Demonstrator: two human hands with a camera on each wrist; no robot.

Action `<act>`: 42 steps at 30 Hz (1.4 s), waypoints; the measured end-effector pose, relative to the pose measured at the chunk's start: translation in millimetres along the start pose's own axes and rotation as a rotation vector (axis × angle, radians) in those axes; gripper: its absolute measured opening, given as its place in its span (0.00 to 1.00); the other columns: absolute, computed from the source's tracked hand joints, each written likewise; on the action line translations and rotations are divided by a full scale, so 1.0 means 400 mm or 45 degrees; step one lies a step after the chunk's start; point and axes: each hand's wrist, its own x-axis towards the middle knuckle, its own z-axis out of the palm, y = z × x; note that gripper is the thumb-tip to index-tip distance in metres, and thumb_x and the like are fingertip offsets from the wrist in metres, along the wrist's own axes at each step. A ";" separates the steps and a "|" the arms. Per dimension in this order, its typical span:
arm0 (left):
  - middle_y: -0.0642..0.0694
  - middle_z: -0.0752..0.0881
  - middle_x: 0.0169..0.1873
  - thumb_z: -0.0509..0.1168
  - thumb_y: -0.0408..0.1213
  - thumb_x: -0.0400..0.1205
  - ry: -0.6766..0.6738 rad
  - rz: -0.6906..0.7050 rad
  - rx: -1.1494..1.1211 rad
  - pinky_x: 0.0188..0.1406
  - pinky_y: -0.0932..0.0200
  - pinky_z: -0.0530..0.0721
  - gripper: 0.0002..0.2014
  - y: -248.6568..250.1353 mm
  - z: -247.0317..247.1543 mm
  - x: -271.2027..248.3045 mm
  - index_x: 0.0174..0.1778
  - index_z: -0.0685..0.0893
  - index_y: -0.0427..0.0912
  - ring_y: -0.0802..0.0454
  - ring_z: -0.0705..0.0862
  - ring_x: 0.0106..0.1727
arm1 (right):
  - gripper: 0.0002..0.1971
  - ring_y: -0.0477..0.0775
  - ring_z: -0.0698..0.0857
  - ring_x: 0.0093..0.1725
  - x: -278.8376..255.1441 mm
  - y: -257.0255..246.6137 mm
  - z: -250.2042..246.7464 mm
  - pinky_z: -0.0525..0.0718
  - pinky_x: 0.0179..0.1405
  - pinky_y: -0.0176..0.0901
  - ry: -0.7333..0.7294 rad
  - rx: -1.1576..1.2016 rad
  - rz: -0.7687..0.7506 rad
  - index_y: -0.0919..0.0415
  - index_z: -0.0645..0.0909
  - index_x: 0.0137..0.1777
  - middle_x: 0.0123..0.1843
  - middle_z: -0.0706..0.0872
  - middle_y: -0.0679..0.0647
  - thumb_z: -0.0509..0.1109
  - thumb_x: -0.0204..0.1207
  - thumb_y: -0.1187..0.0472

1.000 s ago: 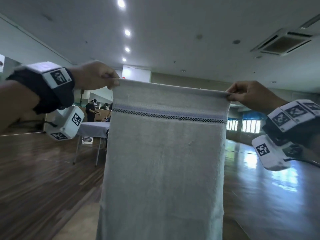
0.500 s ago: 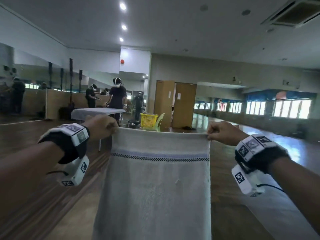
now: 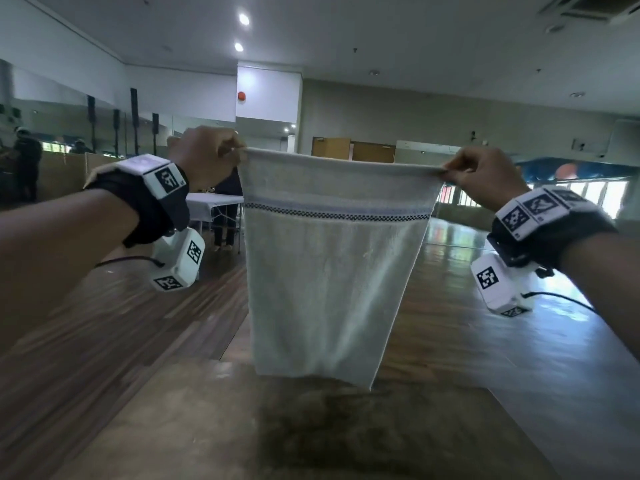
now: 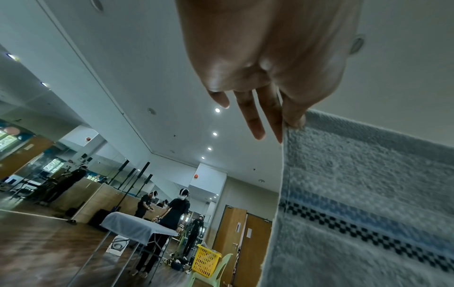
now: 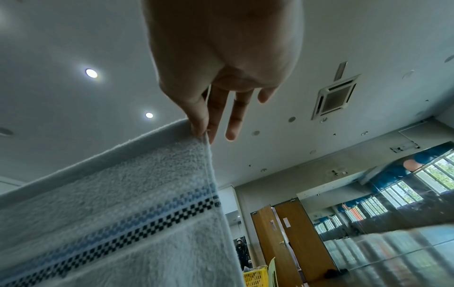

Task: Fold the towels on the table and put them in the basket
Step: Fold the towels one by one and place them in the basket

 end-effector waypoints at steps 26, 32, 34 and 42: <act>0.53 0.85 0.35 0.65 0.47 0.80 -1.052 -0.196 -0.096 0.37 0.58 0.77 0.07 -0.202 0.325 -0.504 0.36 0.81 0.55 0.53 0.83 0.38 | 0.09 0.37 0.83 0.29 -0.438 0.272 0.316 0.80 0.34 0.27 -0.848 0.200 0.333 0.61 0.82 0.35 0.33 0.86 0.53 0.72 0.71 0.75; 0.54 0.84 0.36 0.62 0.49 0.81 -1.252 -0.220 -0.059 0.37 0.62 0.73 0.09 -0.275 0.515 -0.731 0.34 0.78 0.57 0.53 0.81 0.41 | 0.09 0.44 0.86 0.38 -0.662 0.429 0.496 0.82 0.48 0.41 -1.030 0.162 0.475 0.54 0.84 0.34 0.32 0.89 0.45 0.75 0.69 0.68; 0.54 0.84 0.38 0.61 0.52 0.80 -1.266 -0.273 -0.002 0.46 0.54 0.77 0.09 -0.298 0.570 -0.770 0.35 0.77 0.58 0.52 0.82 0.44 | 0.04 0.48 0.87 0.42 -0.706 0.473 0.552 0.82 0.54 0.56 -1.041 0.130 0.502 0.51 0.84 0.36 0.35 0.90 0.44 0.76 0.68 0.60; 0.51 0.85 0.45 0.61 0.46 0.82 -1.065 -0.335 0.175 0.51 0.54 0.64 0.08 -0.369 0.777 -0.775 0.48 0.84 0.52 0.47 0.81 0.53 | 0.09 0.52 0.86 0.46 -0.711 0.567 0.737 0.83 0.54 0.55 -1.002 0.062 0.645 0.43 0.82 0.34 0.39 0.88 0.46 0.73 0.70 0.59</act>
